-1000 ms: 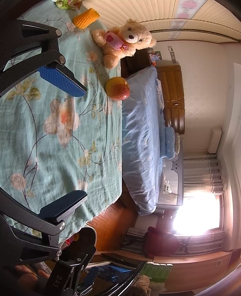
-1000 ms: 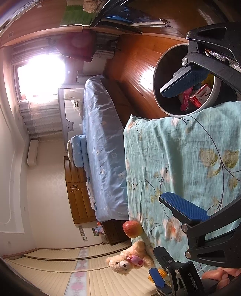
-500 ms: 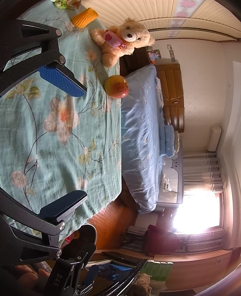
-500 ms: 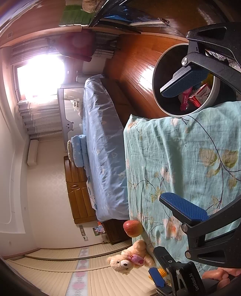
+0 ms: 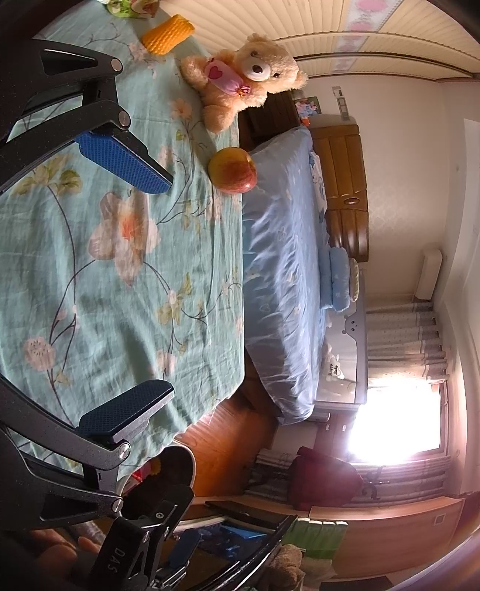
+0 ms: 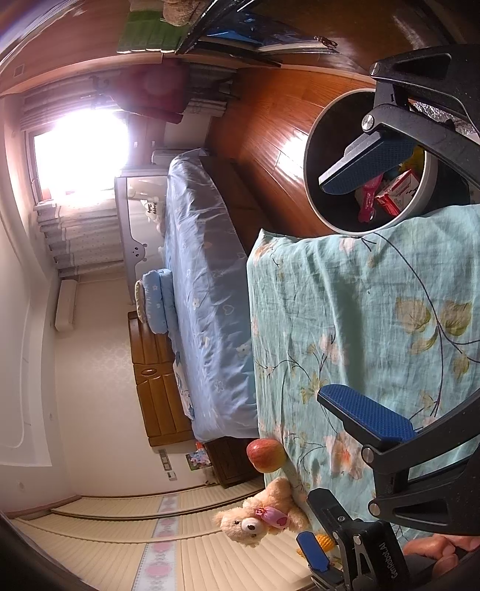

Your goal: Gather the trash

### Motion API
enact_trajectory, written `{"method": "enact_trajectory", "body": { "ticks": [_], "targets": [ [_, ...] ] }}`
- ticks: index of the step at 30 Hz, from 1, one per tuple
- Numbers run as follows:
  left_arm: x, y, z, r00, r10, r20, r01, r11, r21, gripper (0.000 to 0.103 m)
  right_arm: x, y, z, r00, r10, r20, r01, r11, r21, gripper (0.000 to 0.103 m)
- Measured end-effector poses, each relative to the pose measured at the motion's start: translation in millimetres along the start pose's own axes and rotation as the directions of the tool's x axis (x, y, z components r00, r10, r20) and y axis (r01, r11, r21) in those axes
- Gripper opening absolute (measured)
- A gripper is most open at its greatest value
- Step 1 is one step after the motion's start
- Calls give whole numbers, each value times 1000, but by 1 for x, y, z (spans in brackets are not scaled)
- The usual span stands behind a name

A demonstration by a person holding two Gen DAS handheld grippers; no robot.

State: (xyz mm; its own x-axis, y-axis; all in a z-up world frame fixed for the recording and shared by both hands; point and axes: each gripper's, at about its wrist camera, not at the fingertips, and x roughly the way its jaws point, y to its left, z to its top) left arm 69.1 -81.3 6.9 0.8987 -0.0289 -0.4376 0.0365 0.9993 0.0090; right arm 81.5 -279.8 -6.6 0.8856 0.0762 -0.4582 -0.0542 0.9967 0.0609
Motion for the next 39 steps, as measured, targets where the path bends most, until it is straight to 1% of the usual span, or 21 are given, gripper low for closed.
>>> {"method": "enact_trajectory", "body": {
  "ticks": [39],
  "targets": [
    [0, -1, 0, 1000, -6, -4, 6, 1000, 1, 103, -5, 1, 1, 1000, 6, 0, -6, 1000, 4, 103]
  ]
}}
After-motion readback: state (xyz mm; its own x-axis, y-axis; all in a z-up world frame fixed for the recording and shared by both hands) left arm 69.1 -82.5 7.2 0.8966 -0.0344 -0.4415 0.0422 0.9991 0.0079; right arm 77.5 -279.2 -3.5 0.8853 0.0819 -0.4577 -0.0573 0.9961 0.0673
